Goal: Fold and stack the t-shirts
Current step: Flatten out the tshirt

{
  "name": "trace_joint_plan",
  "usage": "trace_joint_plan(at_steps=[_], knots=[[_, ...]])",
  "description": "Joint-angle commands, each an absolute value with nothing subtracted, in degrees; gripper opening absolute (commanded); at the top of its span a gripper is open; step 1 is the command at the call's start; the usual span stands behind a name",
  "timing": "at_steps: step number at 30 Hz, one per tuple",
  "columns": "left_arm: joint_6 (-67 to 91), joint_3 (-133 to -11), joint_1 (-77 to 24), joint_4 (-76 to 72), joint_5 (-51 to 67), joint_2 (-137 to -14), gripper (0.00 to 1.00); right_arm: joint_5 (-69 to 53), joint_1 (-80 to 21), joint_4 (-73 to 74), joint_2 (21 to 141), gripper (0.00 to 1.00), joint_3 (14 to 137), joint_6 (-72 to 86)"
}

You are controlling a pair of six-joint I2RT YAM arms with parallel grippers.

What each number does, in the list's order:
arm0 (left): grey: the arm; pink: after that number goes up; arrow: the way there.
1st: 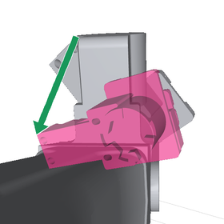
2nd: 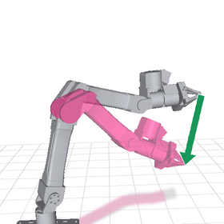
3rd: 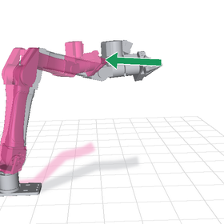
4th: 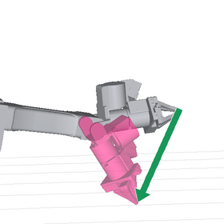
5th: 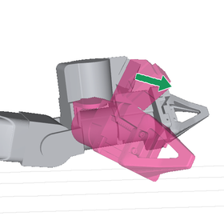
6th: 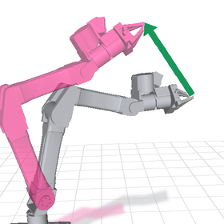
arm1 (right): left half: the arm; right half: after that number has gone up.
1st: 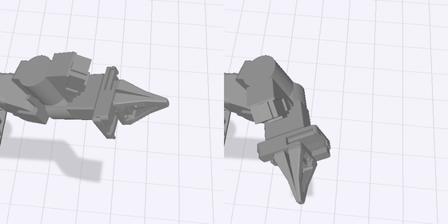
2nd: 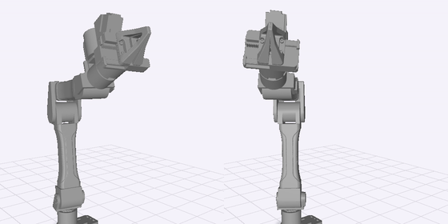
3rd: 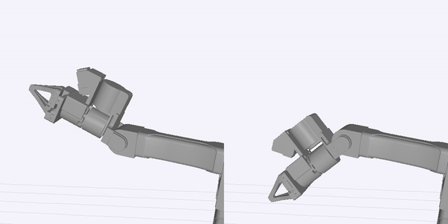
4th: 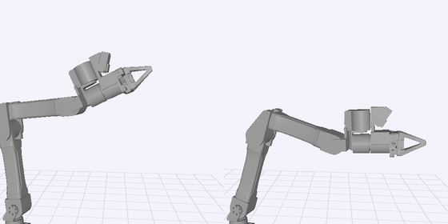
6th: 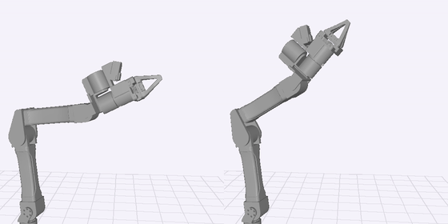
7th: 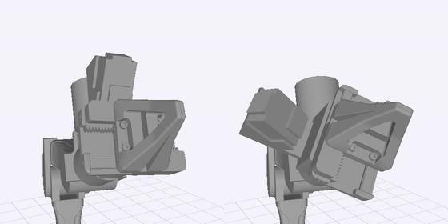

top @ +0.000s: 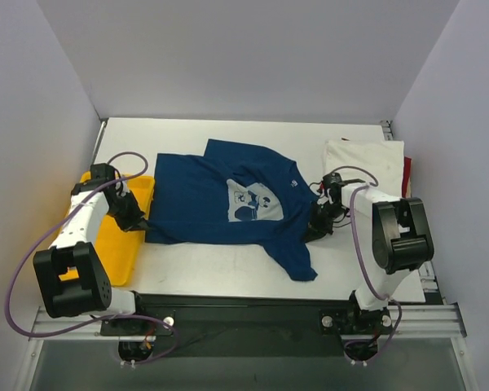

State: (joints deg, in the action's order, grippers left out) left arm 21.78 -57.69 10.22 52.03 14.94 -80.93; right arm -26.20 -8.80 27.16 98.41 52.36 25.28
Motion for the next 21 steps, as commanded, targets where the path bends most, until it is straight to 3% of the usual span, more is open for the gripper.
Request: trace_joint_plan(at_steps=[1, 9, 21], knots=[[20.4, -60.6, 10.5, 49.7, 16.3, -81.1, 0.0, -26.8, -9.9, 25.8, 97.6, 0.0, 56.2, 25.3], [21.4, -67.1, 11.4, 49.3, 16.5, -81.6, 0.0, -29.8, -10.7, 37.8, 80.6, 0.0, 62.2, 25.8], [20.6, -71.2, 16.9, 49.5, 19.2, -83.2, 0.0, -31.8, -10.9, 59.1, 69.9, 0.0, 77.2, 23.7]])
